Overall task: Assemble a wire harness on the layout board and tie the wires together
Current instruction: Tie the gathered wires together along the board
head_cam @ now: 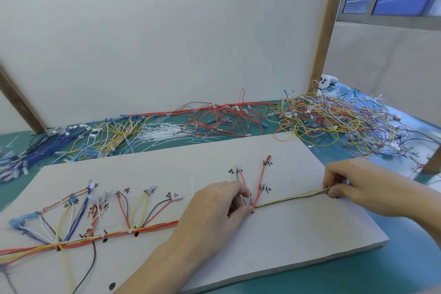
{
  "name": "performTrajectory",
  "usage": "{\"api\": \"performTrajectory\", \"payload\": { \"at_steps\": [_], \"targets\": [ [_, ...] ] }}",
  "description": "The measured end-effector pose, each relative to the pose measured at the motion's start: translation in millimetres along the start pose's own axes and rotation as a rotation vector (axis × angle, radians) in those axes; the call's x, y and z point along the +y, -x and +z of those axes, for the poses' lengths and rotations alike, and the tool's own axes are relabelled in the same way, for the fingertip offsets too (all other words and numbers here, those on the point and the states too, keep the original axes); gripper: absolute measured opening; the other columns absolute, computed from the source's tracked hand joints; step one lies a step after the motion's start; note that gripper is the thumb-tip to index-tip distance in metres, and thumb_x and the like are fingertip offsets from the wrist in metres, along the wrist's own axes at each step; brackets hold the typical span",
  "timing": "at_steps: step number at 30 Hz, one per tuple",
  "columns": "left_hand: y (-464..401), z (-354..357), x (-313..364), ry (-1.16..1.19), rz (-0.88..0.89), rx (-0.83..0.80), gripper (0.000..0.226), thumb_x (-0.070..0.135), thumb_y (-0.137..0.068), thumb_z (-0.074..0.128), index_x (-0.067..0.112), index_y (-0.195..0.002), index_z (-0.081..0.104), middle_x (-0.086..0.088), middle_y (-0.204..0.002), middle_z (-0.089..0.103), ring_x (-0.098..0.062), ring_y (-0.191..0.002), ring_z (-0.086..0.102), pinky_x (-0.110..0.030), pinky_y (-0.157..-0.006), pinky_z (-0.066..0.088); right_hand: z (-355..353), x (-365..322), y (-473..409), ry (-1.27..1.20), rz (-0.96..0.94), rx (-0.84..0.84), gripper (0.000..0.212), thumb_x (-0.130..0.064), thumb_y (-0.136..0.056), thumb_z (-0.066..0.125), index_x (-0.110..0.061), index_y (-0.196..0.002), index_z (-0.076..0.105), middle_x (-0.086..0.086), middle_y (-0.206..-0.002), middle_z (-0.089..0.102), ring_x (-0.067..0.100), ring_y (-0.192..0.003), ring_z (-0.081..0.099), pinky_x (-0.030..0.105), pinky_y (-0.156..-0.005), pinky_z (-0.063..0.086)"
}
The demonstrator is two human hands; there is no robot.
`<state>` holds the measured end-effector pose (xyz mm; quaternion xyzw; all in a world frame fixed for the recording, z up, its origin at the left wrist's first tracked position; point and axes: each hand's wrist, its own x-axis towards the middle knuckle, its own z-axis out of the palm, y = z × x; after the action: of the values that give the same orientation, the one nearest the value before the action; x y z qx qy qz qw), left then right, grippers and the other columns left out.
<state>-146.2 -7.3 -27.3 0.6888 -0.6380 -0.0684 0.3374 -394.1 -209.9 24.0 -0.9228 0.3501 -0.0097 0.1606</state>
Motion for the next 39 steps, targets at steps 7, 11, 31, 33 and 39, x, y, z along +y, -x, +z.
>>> {"api": "performTrajectory", "payload": {
  "at_steps": [7,11,31,33,39],
  "targets": [
    [-0.4,-1.7,-1.8,0.025,-0.001,-0.028,0.021,0.032,-0.094,0.072,0.032,-0.114,0.064,0.018,-0.088,0.068,-0.001,-0.086,0.058,-0.019,-0.081,0.047,4.1,-1.9,0.3,-0.011,0.063,0.011,0.024,-0.008,-0.092,0.069,-0.028,-0.08,0.066,-0.031,-0.08,0.066,-0.004,-0.078,0.061,0.017,-0.066,0.046],
    [0.5,-0.5,-0.4,-0.082,0.072,-0.057,0.022,0.035,-0.101,0.061,0.032,-0.123,0.06,0.023,-0.091,0.058,0.008,-0.09,0.046,-0.007,-0.085,0.034,3.4,-5.8,-1.5,0.111,0.128,0.009,0.022,-0.016,-0.093,0.067,-0.031,-0.078,0.062,-0.017,-0.079,0.067,-0.003,-0.08,0.057,0.021,-0.068,0.046],
    [0.2,0.3,0.2,-0.035,0.038,-0.083,0.027,0.042,-0.097,0.061,0.036,-0.123,0.057,0.023,-0.096,0.056,0.004,-0.092,0.051,-0.015,-0.088,0.042,-6.2,-40.0,-20.6,-0.845,-0.054,0.165,0.041,0.01,-0.095,0.059,-0.026,-0.093,0.077,-0.002,-0.078,0.064,0.015,-0.072,0.064,0.028,-0.068,0.061],
    [-0.9,-0.3,1.5,-0.035,0.034,-0.087,0.023,0.036,-0.098,0.062,0.033,-0.121,0.059,0.021,-0.096,0.06,0.0,-0.091,0.052,-0.02,-0.089,0.045,2.8,-48.5,-34.3,-0.706,-0.027,0.133,0.038,0.012,-0.089,0.059,-0.024,-0.091,0.073,-0.001,-0.08,0.062,0.018,-0.071,0.063,0.027,-0.068,0.058],
    [-1.9,0.2,6.4,-0.111,0.067,-0.124,0.026,0.031,-0.107,0.051,0.026,-0.132,0.058,0.011,-0.113,0.058,-0.007,-0.107,0.048,-0.016,-0.094,0.033,24.7,-65.0,-78.4,-0.152,-0.119,0.136,0.024,-0.01,-0.095,0.063,-0.032,-0.105,0.067,-0.005,-0.107,0.056,0.015,-0.09,0.057,0.026,-0.084,0.044]
  ]
}}
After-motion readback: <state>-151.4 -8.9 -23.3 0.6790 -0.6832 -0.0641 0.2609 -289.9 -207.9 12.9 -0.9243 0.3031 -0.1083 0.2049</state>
